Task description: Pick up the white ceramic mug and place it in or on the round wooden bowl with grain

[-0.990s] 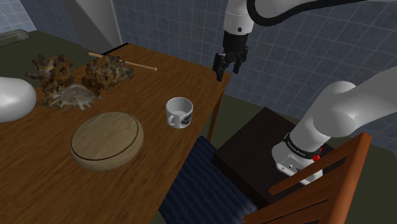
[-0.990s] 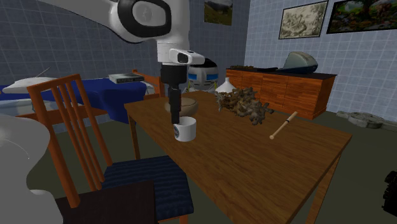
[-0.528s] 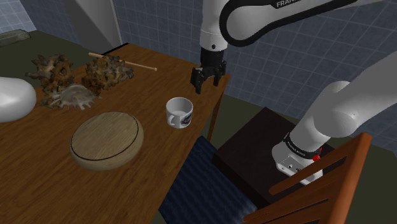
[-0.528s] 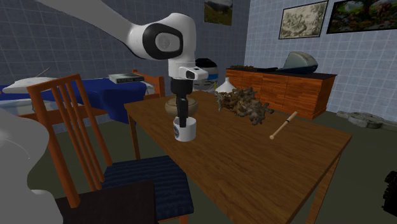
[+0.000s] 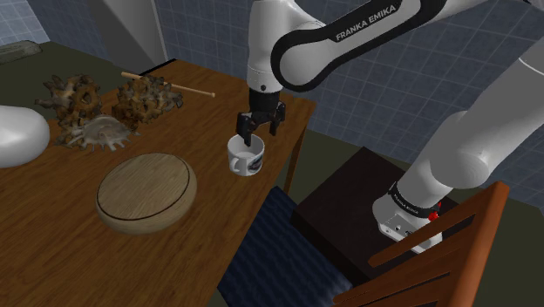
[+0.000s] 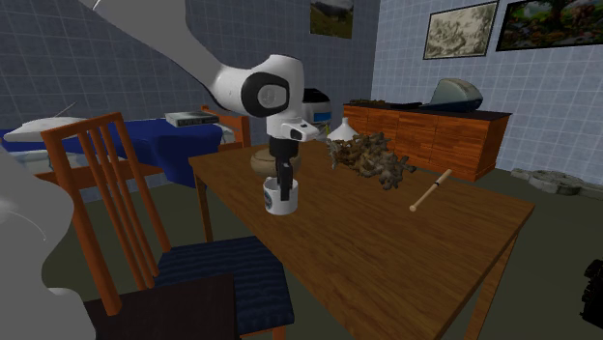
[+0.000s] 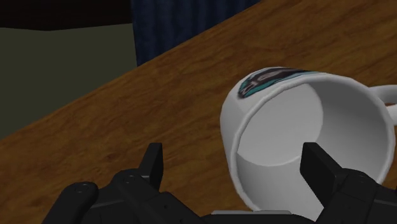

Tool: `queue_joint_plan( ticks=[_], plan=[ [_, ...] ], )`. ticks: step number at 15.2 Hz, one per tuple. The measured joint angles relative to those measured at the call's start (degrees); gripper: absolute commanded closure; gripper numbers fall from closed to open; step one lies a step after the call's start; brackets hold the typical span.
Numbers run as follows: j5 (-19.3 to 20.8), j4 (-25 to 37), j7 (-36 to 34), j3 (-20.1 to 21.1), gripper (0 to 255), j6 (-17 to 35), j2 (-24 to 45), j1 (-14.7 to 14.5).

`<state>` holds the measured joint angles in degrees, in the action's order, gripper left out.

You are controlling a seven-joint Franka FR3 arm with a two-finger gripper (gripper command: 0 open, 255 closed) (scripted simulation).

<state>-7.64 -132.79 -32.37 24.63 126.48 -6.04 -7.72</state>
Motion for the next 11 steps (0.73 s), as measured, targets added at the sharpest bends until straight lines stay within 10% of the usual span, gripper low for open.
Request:
queue_joint_plan(
  ticks=[11],
  plan=[
    [1.0, -1.9, -1.0, 0.5, 0, 4.7, 2.8, -0.2]
  ],
)
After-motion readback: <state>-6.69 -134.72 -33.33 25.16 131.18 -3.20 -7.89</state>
